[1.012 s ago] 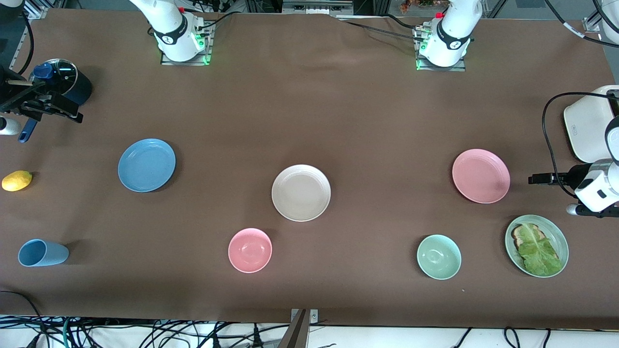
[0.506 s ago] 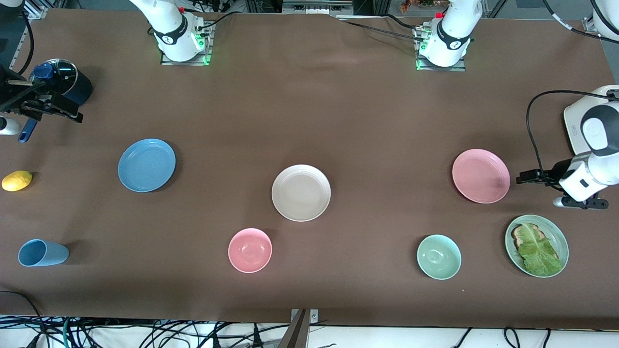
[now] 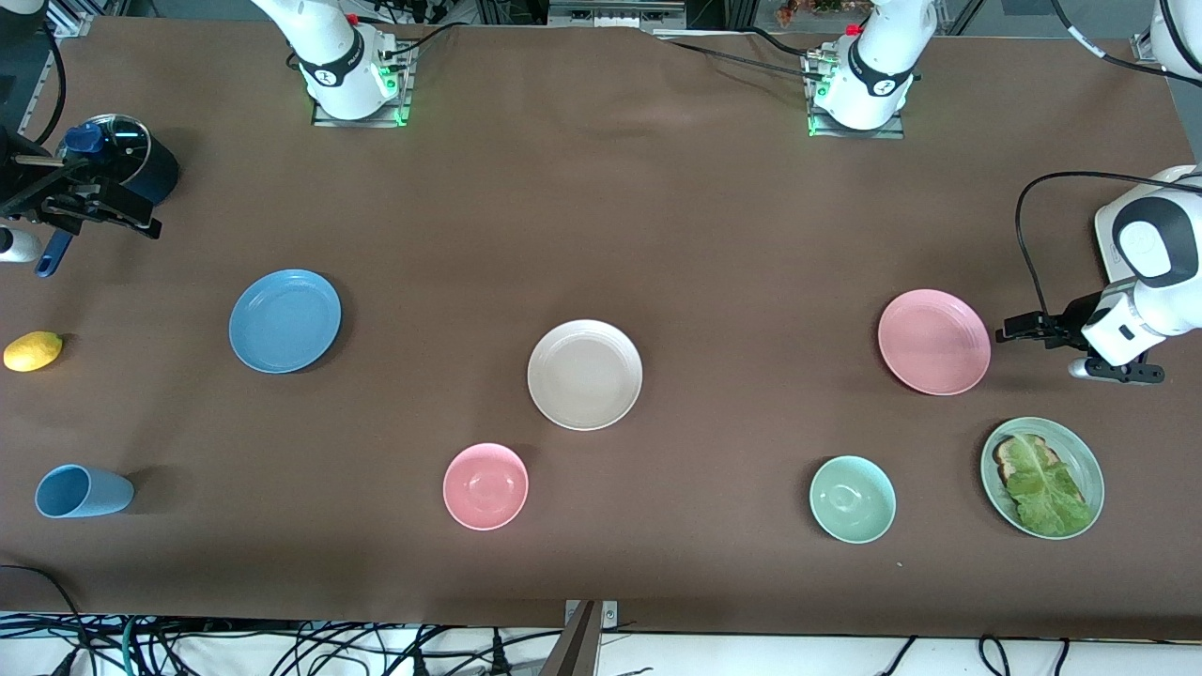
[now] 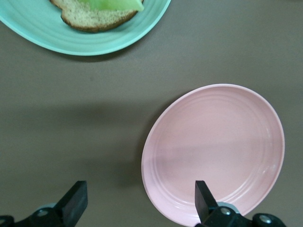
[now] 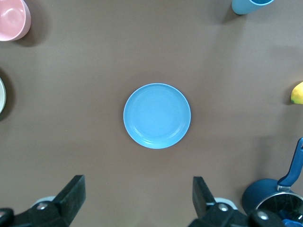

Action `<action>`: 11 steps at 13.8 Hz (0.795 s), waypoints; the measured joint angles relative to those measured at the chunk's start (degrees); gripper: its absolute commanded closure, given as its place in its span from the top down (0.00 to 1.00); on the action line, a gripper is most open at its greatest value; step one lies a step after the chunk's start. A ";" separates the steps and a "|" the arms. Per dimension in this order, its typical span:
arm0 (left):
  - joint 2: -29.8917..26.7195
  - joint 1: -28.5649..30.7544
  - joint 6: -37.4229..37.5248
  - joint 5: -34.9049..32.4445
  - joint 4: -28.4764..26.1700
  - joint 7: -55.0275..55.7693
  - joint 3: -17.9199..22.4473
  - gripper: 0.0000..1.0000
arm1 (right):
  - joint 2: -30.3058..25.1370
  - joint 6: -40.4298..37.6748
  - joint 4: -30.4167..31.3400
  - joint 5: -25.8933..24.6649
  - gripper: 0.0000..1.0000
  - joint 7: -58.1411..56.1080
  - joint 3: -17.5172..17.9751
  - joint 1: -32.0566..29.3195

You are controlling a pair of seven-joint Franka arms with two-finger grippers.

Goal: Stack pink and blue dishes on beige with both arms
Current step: 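Move the left gripper down to the rim of the pink plate, then close the left gripper on the pink plate rim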

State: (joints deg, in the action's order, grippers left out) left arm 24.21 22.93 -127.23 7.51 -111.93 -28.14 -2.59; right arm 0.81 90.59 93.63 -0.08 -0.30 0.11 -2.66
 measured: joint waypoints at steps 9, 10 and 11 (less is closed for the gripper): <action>3.62 -0.48 -10.33 1.84 -4.59 -1.10 -0.46 0.99 | 0.00 -0.01 0.00 0.00 1.00 0.00 0.00 0.00; 4.10 -0.55 -10.71 3.51 -4.61 -2.42 -0.46 0.98 | 0.00 -0.01 0.00 0.00 1.00 0.00 0.00 0.00; 4.59 -0.60 -11.20 4.69 -4.65 -3.63 -0.48 0.99 | 0.00 -0.01 0.00 0.00 1.00 0.00 0.00 0.00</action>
State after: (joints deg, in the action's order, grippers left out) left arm 28.80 22.33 -138.43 12.19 -116.58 -31.77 -3.07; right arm 0.81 90.58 93.63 -0.08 -0.30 0.11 -2.66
